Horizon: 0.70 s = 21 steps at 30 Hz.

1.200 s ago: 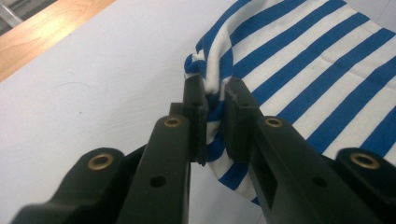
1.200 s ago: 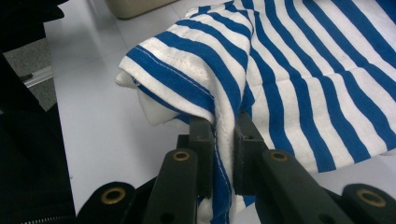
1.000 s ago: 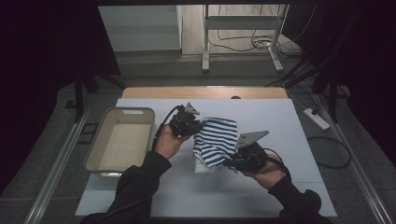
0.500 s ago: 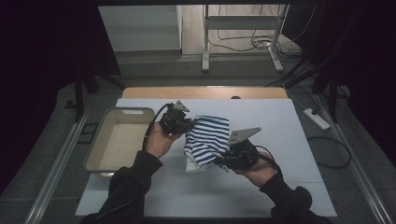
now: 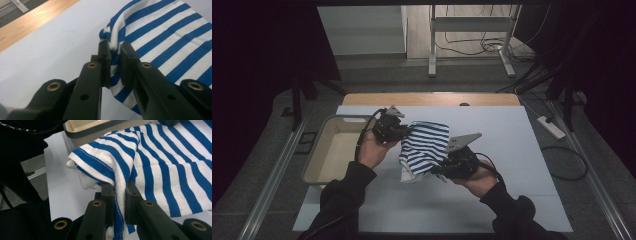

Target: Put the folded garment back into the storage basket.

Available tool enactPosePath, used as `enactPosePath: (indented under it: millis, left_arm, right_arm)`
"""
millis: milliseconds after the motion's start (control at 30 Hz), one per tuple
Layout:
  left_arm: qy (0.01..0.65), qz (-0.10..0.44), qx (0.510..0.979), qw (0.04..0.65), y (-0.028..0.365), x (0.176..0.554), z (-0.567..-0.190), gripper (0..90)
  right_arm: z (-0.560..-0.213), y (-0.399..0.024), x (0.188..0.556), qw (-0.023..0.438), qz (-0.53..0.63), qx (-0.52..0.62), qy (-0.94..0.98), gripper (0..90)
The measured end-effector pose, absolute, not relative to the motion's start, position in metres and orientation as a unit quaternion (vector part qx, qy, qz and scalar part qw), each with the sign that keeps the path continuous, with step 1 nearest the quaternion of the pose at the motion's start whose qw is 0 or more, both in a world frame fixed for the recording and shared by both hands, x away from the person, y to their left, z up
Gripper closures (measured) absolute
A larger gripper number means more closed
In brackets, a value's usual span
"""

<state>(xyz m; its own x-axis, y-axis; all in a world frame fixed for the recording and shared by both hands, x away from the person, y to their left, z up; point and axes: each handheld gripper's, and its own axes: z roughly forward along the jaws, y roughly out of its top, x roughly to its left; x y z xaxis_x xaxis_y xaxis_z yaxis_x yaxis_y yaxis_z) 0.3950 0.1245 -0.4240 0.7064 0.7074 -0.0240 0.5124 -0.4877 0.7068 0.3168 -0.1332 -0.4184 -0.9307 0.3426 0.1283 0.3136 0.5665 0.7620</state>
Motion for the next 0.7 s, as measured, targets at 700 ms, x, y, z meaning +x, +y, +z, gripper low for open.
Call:
enactPosePath:
  millis: [700]
  left_arm:
    - [0.378,0.156,0.838,0.361,0.160,0.391,-0.413,80.7]
  right_arm:
    - [-0.411,-0.098,0.324,0.005,0.447,0.172,0.878,80.8]
